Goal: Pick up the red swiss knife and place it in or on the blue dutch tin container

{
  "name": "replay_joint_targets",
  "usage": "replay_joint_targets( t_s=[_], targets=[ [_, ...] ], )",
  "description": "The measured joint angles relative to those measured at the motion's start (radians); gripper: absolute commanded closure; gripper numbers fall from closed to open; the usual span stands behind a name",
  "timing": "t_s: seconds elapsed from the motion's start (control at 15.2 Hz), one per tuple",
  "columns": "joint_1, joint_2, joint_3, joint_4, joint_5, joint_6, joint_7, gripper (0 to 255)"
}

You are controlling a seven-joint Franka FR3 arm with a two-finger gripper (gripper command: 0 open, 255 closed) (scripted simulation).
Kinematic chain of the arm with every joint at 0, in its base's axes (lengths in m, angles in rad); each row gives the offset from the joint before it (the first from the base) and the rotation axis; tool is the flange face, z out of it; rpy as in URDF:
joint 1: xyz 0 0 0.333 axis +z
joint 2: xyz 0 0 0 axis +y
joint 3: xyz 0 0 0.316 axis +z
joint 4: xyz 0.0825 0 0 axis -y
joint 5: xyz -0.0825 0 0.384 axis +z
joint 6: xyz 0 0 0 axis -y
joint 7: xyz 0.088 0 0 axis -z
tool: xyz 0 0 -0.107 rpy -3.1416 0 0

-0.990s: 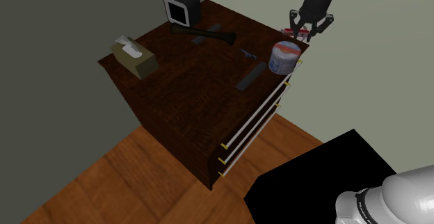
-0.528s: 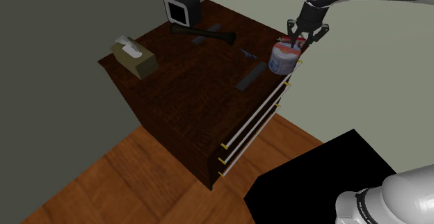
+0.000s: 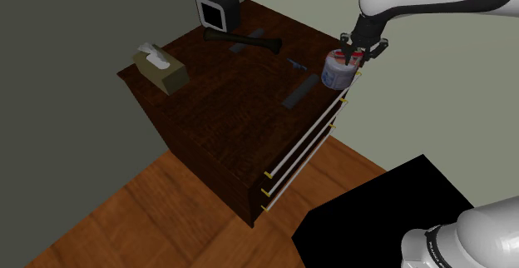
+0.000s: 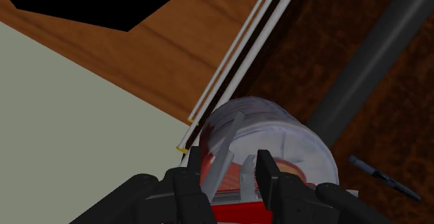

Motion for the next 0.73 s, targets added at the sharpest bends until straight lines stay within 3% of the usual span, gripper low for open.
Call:
replay_joint_targets(
  t_s=[0.26, 0.33, 0.73],
  targets=[
    [0.0, 0.001, 0.0, -0.001, 0.0, 0.002, 0.0, 255],
    [0.0, 0.001, 0.0, 0.0, 0.0, 0.002, 0.0, 0],
    [0.0, 0.001, 0.0, -0.001, 0.0, 0.003, 0.0, 0]
  ],
)
